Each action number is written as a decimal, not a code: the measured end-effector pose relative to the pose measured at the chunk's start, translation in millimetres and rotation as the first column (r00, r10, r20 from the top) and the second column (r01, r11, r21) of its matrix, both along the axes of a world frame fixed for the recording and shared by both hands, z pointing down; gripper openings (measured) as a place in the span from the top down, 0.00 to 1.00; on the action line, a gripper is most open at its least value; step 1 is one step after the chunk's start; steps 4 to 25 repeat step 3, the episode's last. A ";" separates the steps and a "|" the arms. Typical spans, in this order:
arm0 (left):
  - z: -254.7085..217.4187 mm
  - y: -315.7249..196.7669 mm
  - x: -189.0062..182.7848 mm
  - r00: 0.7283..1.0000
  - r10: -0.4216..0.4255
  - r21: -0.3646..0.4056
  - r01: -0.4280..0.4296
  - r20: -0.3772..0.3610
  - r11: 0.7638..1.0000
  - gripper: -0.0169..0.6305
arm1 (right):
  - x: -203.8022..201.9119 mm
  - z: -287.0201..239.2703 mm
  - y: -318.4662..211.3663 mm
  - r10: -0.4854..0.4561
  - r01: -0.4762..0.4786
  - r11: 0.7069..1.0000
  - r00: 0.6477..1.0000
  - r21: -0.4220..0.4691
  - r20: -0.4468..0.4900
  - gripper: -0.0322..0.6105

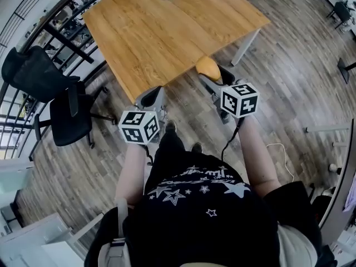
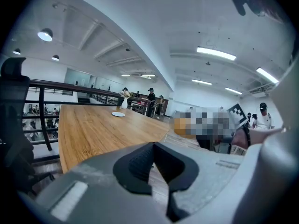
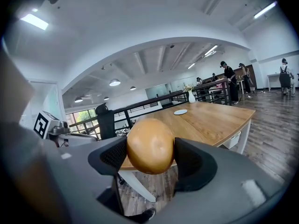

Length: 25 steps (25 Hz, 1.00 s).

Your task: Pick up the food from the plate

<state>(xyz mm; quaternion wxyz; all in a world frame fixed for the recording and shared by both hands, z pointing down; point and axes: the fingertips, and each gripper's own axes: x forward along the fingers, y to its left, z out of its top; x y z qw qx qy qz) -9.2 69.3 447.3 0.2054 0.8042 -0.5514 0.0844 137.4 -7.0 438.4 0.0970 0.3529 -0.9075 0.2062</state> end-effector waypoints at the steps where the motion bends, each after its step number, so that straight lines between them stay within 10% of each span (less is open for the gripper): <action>1: 1.1 -0.1 3.2 1.000 0.001 -0.002 -0.001 -0.003 1.000 0.97 | 1.8 2.0 -1.1 0.002 -0.002 1.000 1.000 -0.004 0.001 0.45; 25: 4.6 -0.4 8.9 1.000 0.002 -0.011 -0.002 -0.010 1.000 0.97 | 4.7 6.4 -3.4 0.005 -0.005 1.000 1.000 -0.015 0.004 0.45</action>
